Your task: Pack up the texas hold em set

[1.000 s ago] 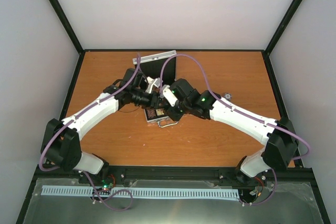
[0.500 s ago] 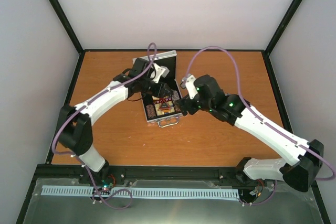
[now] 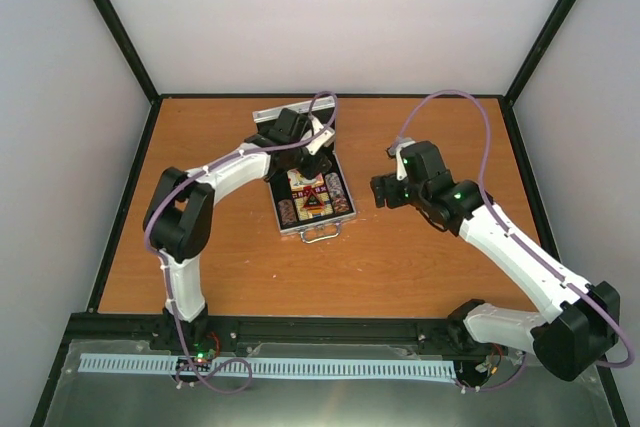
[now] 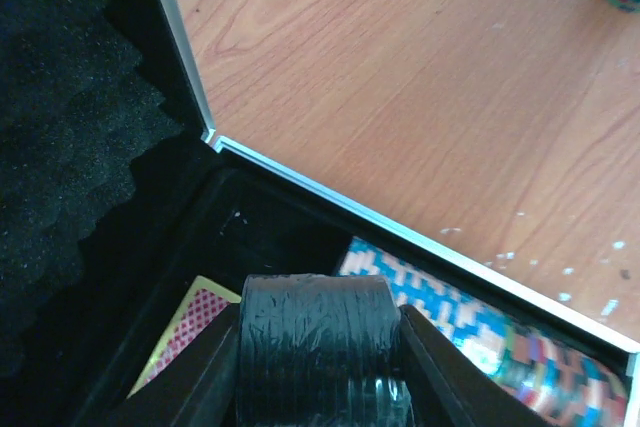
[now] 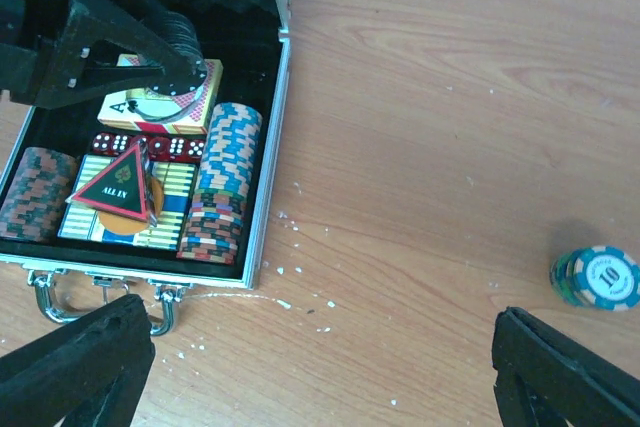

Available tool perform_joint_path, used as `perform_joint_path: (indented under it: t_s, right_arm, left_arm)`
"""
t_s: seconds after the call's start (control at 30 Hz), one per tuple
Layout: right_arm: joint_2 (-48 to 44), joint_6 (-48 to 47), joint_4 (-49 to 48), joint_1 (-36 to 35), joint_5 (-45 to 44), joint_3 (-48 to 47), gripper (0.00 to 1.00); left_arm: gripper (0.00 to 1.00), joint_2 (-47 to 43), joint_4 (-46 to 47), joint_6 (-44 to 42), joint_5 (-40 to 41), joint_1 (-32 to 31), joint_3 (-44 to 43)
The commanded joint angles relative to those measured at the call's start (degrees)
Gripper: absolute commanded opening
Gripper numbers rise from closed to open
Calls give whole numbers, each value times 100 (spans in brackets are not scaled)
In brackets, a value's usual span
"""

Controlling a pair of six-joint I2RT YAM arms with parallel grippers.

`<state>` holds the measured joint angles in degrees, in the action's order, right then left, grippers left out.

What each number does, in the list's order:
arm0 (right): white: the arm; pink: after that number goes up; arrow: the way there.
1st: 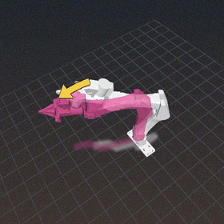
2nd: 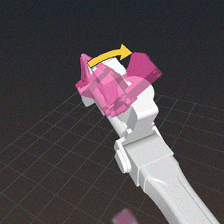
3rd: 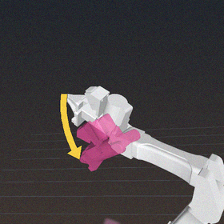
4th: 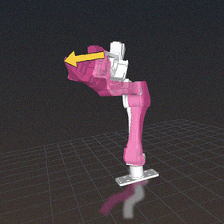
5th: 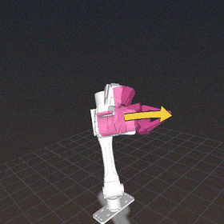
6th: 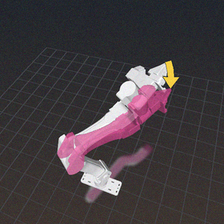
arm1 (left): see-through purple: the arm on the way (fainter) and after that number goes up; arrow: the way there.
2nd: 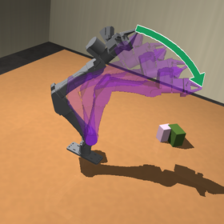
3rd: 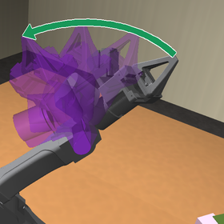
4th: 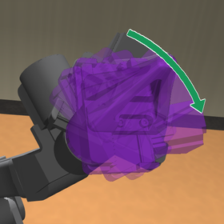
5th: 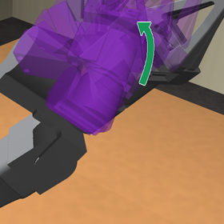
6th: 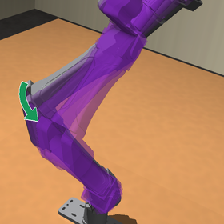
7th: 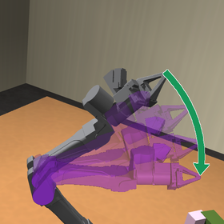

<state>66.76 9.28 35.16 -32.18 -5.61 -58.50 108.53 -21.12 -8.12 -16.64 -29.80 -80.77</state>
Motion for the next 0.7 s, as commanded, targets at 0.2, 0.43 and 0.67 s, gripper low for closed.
perform_joint_path:
  t_s: [0.2,0.43,0.67]
  right_arm:
    - [-175,815,16,149,32,280,92]
    - [92,767,30,202,172,186,92]
    - [468,639,1,226,382,-1,92]
  left_arm:
    - [14,656,312,-854,414,-52,-600]
    - [14,759,684,-785,505,-96,-438]
    - [15,894,746,-762,223,-96,-387]
